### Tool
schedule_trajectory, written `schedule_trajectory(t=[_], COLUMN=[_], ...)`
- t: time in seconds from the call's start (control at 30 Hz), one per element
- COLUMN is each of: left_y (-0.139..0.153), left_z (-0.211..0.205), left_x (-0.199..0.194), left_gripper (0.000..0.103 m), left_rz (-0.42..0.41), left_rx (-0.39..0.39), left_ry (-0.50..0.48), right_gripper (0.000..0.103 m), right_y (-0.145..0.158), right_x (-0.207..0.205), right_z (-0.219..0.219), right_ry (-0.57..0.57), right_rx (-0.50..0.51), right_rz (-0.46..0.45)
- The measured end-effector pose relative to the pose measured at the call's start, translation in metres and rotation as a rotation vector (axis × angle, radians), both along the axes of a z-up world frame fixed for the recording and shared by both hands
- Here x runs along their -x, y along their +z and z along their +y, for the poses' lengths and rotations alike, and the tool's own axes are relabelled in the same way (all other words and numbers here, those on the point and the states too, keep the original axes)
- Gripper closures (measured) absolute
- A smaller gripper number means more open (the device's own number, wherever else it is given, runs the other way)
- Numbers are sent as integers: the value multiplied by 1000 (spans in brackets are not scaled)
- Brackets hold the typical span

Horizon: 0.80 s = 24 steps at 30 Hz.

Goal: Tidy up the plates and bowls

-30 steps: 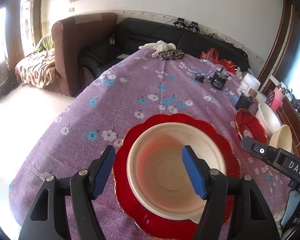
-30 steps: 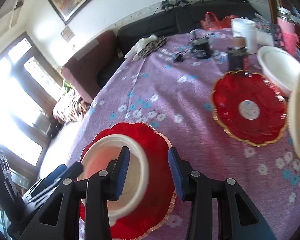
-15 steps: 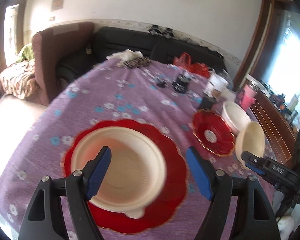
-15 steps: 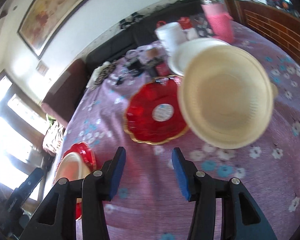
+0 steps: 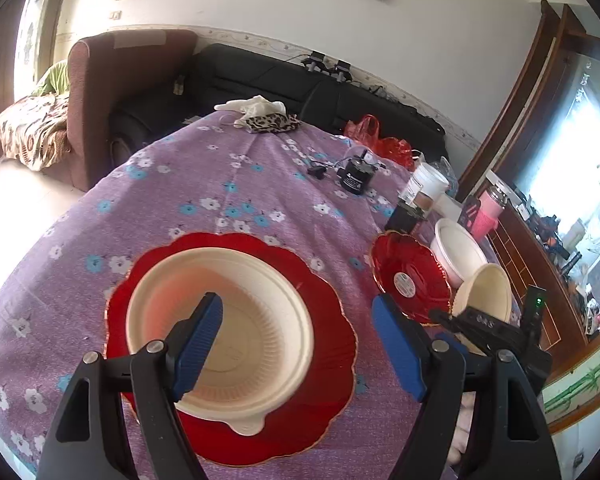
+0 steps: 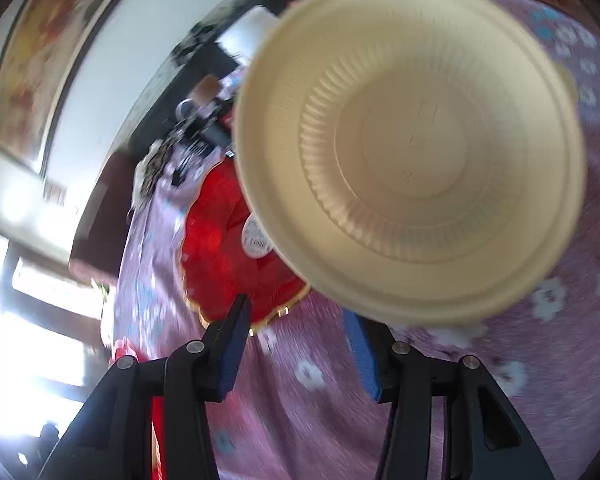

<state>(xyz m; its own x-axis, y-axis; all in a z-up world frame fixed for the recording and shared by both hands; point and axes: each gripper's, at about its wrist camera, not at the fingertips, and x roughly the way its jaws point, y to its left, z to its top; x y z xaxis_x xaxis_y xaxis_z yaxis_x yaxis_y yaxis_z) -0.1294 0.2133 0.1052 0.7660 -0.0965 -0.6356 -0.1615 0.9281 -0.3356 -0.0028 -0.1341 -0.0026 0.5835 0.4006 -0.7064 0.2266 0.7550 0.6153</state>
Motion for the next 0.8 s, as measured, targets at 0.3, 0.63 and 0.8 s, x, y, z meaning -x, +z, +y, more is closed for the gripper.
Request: schedule_trajectory(t=[0.3,0.63,0.8], left_y=[-6,-8,-12], left_z=[-1,-20,-45], left_x=[5,1,-6], left_gripper=[26,26,26], left_rz=[11,42,69], left_rx=[11,-7,-31], left_ry=[-23,-99,-172], right_gripper=[92,92,92], right_y=[-4,4,2], right_x=[-16,24,52], right_z=[19,13,-3], right_ry=[-29,86,136], right_rx=[5,14,30], right_rz=[57,39,77])
